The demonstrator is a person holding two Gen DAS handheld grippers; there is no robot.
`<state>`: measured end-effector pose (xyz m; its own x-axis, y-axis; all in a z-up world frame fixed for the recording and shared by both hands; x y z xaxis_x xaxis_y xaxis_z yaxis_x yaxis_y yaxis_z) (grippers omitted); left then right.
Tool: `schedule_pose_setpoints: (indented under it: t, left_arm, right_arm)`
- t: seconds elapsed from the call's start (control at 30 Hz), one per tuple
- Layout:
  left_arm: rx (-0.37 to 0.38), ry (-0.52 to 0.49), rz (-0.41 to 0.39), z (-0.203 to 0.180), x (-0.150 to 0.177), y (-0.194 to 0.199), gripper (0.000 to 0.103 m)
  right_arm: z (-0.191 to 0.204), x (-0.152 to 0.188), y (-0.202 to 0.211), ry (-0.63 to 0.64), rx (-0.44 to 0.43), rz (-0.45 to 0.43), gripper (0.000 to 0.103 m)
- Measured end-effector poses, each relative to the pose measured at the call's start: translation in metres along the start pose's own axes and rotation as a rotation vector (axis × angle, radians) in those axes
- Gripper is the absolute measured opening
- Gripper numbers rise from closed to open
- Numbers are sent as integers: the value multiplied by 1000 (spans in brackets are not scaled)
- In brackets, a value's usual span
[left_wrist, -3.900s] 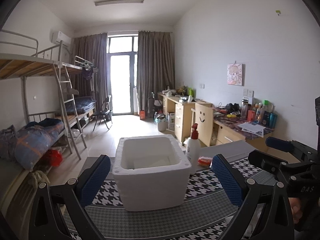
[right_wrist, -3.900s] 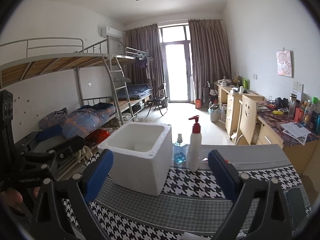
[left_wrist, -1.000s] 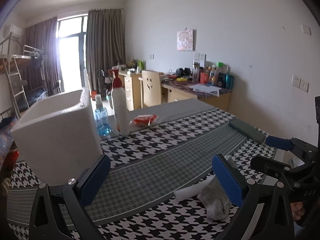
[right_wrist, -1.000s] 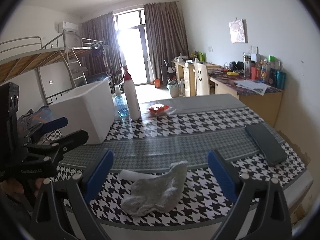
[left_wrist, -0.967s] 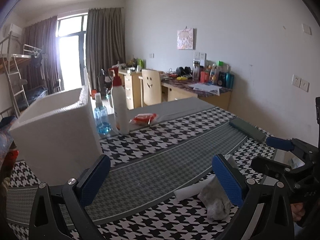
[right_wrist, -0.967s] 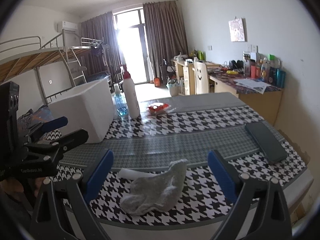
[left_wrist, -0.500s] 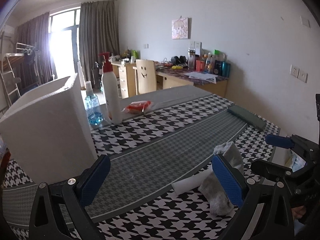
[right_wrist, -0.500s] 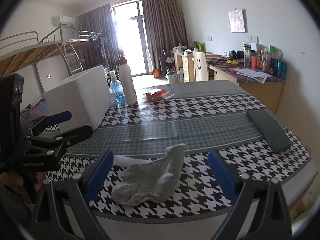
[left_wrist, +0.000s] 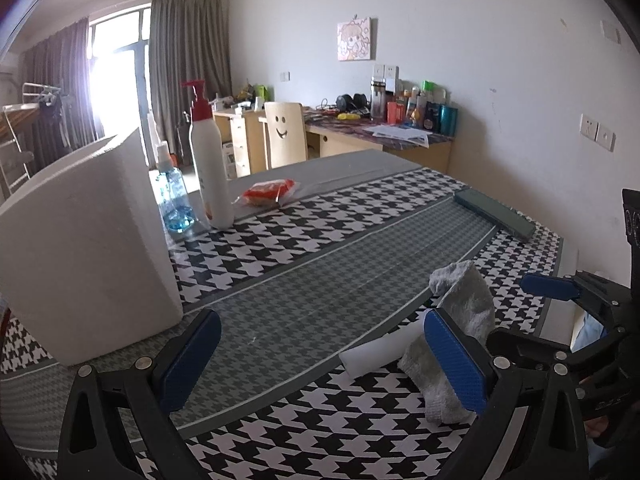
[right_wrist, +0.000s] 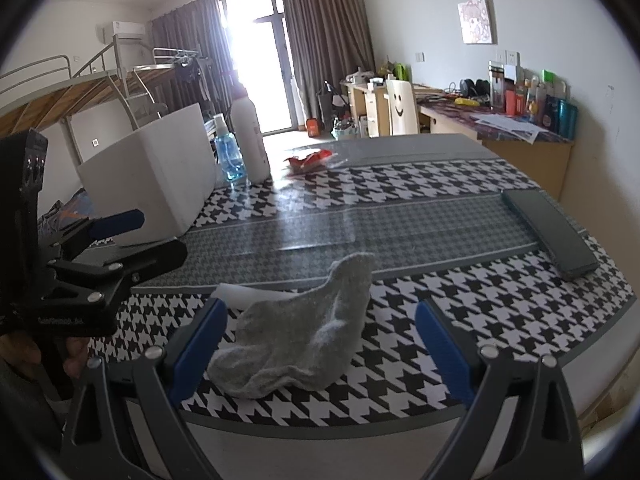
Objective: Organize soft objects
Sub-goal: 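Lower the right tool onto the grey sock and close on it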
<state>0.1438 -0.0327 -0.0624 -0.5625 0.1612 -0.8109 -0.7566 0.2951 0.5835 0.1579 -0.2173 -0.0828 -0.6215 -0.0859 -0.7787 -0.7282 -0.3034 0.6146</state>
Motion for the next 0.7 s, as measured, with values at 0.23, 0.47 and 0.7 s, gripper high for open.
schedule_pose_setpoints:
  t: [0.23,0.47,0.7]
  left_arm:
    - [-4,0,15,0,0,-5,102]
    - [2,-7,51,-2,3,-16,102]
    - [12,-13,65,-4,3,-21,102]
  right_arm:
    - [0,9,-17,-8,-24,67,81]
    - [3,19,-26,7,-44,116,65]
    - [2,21,-27,20,-10,125,44]
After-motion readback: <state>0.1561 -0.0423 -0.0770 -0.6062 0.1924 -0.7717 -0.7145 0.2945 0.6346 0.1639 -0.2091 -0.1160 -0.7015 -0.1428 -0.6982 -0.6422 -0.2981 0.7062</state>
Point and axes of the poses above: each gripper's, at about its wrist camera, not at the fingertips, and y roughly against the way its jaws point, z to its left, x to its underside, the point moved 1 cm from there along -y, roughly the way its jaws point, and after that the axes turned 4 degrees about x, right-handed, at the moved point
